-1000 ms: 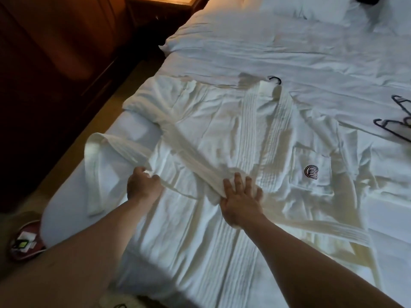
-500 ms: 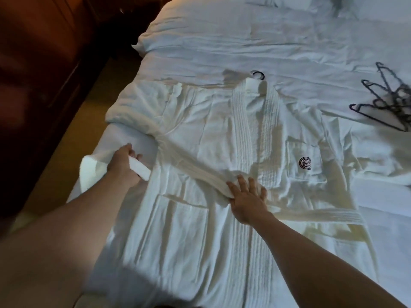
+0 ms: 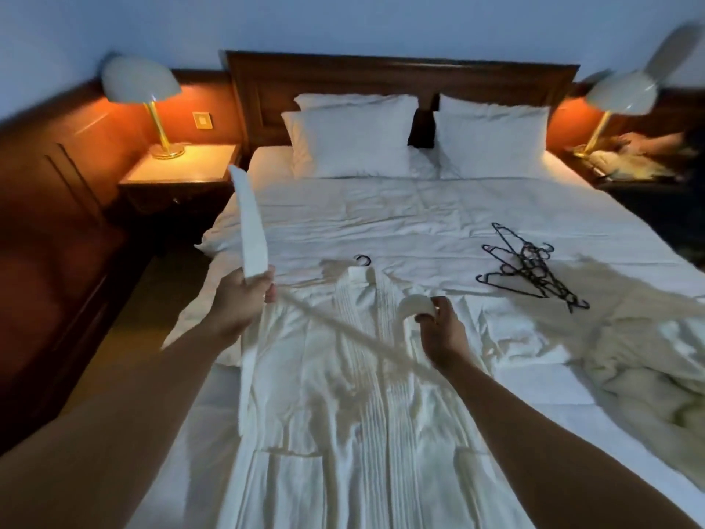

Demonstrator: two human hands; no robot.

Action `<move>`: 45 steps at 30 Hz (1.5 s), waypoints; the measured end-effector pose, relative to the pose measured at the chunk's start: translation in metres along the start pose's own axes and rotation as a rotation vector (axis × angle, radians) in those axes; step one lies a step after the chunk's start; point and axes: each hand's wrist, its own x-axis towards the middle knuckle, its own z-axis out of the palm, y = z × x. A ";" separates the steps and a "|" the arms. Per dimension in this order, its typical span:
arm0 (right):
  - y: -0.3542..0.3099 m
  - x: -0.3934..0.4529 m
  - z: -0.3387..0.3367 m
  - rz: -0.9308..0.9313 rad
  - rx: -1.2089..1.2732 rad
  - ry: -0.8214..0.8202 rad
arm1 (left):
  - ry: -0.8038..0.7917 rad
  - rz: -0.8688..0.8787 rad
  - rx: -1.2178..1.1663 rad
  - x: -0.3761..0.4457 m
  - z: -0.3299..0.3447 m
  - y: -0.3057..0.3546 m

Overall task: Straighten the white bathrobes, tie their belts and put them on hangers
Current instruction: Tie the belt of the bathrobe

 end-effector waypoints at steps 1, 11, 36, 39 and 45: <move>-0.013 0.004 -0.017 0.003 0.022 0.030 | -0.014 0.051 0.051 -0.006 0.006 0.014; -0.069 0.001 -0.134 -0.135 0.252 0.138 | -0.145 0.187 0.311 -0.068 0.085 0.101; 0.056 -0.043 -0.035 -0.105 -0.869 -0.451 | 0.323 -0.213 0.245 -0.068 -0.015 -0.059; 0.092 -0.070 0.009 -0.030 -0.982 -0.735 | 0.480 -0.580 0.247 -0.083 -0.056 -0.121; 0.120 -0.108 0.116 -0.179 -0.923 -0.875 | 0.170 -0.791 0.277 -0.115 -0.072 -0.237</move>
